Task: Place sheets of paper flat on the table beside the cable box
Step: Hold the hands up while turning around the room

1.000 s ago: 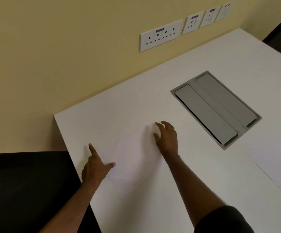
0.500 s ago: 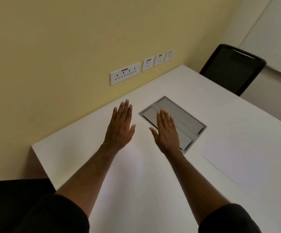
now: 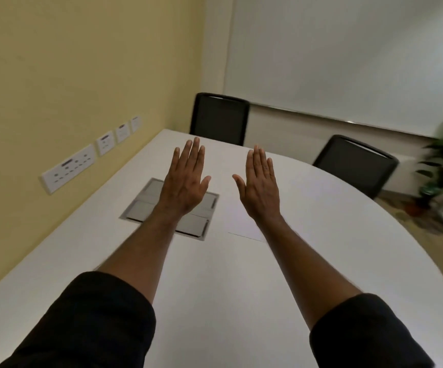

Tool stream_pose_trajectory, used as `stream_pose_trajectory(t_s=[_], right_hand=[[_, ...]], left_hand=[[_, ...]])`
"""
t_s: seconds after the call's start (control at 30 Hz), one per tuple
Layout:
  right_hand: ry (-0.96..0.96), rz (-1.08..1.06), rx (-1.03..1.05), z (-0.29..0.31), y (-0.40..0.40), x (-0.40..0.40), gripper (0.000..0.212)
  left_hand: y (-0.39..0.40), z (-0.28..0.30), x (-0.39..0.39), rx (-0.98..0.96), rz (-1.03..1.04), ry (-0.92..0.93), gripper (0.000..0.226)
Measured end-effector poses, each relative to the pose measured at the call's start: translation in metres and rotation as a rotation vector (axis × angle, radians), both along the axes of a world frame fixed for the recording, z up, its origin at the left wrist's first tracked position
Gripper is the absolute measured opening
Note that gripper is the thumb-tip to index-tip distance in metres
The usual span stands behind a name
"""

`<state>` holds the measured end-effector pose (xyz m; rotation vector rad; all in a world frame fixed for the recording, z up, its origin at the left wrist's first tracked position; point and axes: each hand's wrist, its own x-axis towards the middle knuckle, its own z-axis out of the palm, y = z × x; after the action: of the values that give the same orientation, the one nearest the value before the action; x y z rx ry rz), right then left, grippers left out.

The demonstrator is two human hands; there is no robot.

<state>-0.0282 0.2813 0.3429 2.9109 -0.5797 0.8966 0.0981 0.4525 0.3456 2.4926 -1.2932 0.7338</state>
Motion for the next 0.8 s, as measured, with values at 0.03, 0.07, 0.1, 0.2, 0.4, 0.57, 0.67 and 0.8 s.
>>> stream_pose_trajectory(t_s=[0.03, 0.07, 0.1, 0.2, 0.4, 0.57, 0.67, 0.8], right_hand=[[-0.003, -0.034, -0.003, 0.004, -0.011, -0.018, 0.073], [-0.005, -0.068, -0.004, 0.008, -0.022, -0.036, 0.073], [-0.009, -0.102, -0.006, 0.012, -0.032, -0.056, 0.073], [-0.049, -0.199, -0.015, 0.022, -0.059, -0.120, 0.071], [-0.100, -0.386, -0.027, 0.030, -0.095, -0.265, 0.064], [-0.124, -0.547, -0.064, 0.039, -0.123, -0.408, 0.060], [-0.113, -0.633, -0.069, 0.043, -0.137, -0.504, 0.060], [-0.098, -0.707, -0.094, 0.049, -0.149, -0.624, 0.061]], left_hand=[[-0.017, 0.005, -0.012, -0.006, -0.037, -0.008, 0.074], [-0.033, 0.010, -0.024, -0.016, -0.071, -0.010, 0.074], [-0.048, 0.014, -0.037, -0.024, -0.103, -0.009, 0.073], [-0.093, 0.024, -0.083, -0.036, -0.199, -0.008, 0.072], [-0.177, 0.033, -0.208, -0.021, -0.388, -0.011, 0.071], [-0.232, 0.052, -0.340, -0.039, -0.534, -0.050, 0.069], [-0.254, 0.059, -0.423, -0.071, -0.600, -0.049, 0.069], [-0.280, 0.060, -0.532, -0.086, -0.680, -0.055, 0.069]])
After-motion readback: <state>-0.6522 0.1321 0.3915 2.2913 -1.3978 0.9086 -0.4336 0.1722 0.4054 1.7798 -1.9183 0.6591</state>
